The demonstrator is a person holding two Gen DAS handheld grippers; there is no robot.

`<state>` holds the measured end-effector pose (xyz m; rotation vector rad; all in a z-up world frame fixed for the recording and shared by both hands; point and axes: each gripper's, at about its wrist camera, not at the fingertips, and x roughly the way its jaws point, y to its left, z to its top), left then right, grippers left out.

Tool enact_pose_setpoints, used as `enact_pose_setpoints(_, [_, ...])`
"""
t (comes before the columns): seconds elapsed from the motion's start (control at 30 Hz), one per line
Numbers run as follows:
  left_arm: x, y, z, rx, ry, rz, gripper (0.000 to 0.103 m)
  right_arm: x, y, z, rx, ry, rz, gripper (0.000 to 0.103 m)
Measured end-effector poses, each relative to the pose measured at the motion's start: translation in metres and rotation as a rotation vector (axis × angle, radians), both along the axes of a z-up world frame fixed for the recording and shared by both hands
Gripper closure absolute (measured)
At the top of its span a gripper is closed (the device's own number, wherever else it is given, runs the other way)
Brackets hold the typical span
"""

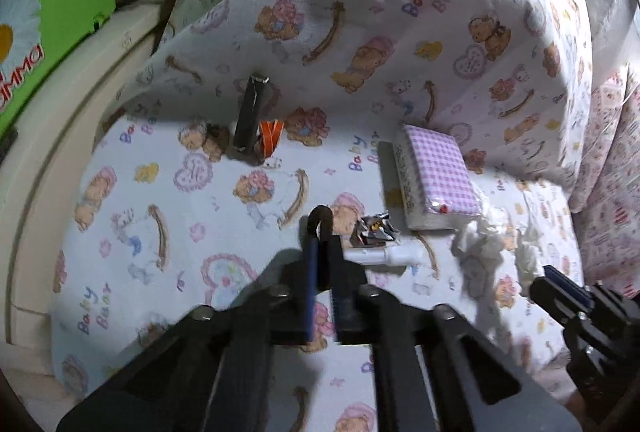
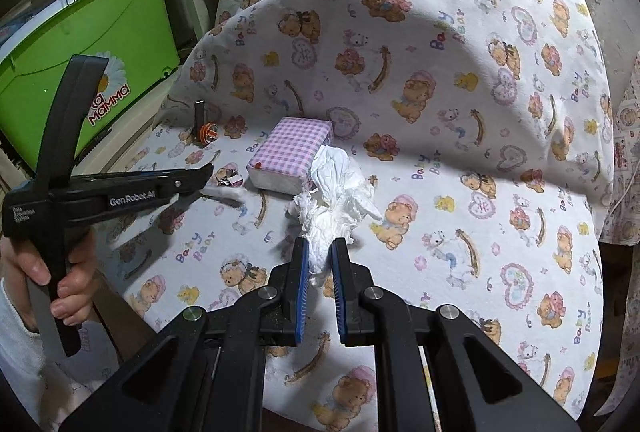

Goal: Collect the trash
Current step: 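Lift the tissue with the right tool while the left tool grasps the black ring, then carry tissue and ring down over the pink wastebasket with both tools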

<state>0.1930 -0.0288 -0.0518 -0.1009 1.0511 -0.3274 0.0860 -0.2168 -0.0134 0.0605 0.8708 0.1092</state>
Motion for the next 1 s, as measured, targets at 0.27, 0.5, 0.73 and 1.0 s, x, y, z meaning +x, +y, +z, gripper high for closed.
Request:
enact_pose_setpoints(0.27, [-0.024,0.002,0.023,0.059,-0.085,-0.001,0.103,0.000,0.003,0.002,-0.005,-0.005,-0.001,0.090])
enact_pose_setpoints(0.5, [-0.028,0.010,0.028,0.114,-0.088,0.048,0.103,0.002,0.007,-0.001,-0.014,0.001,0.006,0.090])
enact_pose_setpoints(0.73, [-0.021,0.003,0.021,0.156,-0.080,0.037,0.072,0.004,0.012,-0.002,-0.019,0.004,0.020,0.090])
enact_pose_setpoints(1.0, [-0.008,-0.012,-0.002,0.226,-0.058,0.020,0.074,0.005,0.012,-0.003,-0.017,0.006,0.023,0.090])
